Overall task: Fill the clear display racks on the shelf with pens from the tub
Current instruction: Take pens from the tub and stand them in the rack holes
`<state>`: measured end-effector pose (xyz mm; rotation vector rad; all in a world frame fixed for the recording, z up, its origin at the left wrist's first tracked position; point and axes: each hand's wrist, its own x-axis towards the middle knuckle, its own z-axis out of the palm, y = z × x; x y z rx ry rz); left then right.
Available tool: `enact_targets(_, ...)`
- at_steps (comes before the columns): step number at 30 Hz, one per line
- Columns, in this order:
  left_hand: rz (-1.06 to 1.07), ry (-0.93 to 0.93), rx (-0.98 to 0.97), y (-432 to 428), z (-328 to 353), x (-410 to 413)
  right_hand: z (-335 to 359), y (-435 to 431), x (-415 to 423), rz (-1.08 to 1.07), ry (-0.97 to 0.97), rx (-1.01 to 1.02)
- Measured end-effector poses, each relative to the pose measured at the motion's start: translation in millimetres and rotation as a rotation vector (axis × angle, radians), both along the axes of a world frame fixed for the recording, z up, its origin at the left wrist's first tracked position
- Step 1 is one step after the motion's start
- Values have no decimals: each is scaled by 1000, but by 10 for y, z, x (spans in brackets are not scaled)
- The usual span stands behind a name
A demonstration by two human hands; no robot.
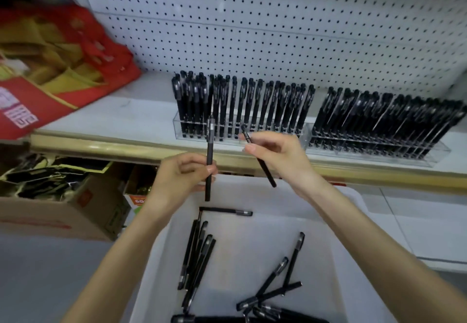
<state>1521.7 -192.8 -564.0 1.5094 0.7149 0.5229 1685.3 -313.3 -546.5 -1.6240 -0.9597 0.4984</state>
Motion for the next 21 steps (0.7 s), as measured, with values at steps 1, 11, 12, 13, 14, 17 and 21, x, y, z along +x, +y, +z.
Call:
enact_targets(1,17,-15,7,51,18,2,101,87,38,-9,-74,15)
enact_targets(11,121,-90,-5,332,85,99,528,688,329,-133,-387,231)
enact_targets(12,123,-89,-12,335,74,111,511,722,341,-154,-407,257)
enact_targets(13,120,-86,-13,334,58,120,486,752,351,-179,-417,281)
enact_targets(14,115,-80,-15,333,37,129,449,784,363,-208,-423,297)
enact_targets(17,107,-59,-26,325,-33,141,318,844,393,-298,-495,311)
enact_targets(21,114,-47,-31,342,-80,142,189,873,440,-328,-654,280)
